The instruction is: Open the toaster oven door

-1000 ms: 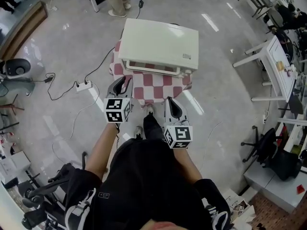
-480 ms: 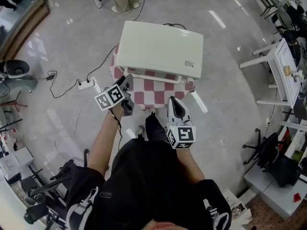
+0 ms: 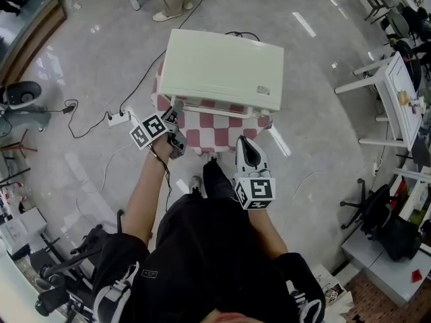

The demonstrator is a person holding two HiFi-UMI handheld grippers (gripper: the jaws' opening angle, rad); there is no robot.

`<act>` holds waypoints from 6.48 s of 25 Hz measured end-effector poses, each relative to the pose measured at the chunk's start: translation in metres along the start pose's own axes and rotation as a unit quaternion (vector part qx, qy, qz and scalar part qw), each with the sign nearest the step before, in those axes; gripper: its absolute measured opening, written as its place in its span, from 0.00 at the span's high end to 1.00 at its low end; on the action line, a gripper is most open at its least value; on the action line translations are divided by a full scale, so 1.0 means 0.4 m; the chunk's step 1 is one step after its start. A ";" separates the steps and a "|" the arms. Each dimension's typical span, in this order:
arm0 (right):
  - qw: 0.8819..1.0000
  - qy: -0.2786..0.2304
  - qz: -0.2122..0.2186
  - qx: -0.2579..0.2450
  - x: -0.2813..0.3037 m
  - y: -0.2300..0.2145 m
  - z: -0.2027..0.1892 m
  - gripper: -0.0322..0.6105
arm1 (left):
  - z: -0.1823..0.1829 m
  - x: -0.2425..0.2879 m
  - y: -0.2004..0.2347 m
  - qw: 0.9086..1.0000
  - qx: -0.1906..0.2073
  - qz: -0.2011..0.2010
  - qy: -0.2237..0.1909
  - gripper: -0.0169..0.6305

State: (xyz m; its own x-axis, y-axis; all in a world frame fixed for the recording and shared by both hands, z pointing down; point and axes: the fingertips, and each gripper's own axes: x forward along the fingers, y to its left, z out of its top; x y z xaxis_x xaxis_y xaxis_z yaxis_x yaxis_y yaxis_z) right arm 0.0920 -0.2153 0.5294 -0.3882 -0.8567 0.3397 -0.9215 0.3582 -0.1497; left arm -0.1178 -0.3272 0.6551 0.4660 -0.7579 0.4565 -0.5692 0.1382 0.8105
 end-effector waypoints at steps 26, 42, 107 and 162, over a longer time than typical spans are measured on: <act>0.998 0.036 -0.039 0.018 -0.087 -0.007 -0.103 0.91 | -0.192 -0.134 0.146 0.998 -0.030 0.032 0.041 0.77; 0.950 0.116 -0.075 0.279 -0.056 -0.189 -0.333 0.80 | -0.251 -0.153 0.232 0.996 -0.046 0.060 0.053 0.78; 0.812 0.219 -0.065 0.537 0.003 -0.196 -0.726 0.84 | -0.286 -0.178 0.448 0.986 -0.075 0.113 0.099 0.86; 0.998 0.017 -0.046 0.038 -0.070 0.024 -0.123 0.89 | -0.124 -0.404 -0.217 0.900 0.414 -0.070 -0.121 0.96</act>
State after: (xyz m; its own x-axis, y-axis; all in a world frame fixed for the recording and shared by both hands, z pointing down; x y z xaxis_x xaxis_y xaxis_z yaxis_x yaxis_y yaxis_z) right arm 0.0938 -0.1696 0.5642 -0.3038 -0.8708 0.3866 -0.9504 0.2488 -0.1864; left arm -0.1103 -0.1851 0.5292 0.4686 -0.8613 0.1966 -0.8723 -0.4159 0.2573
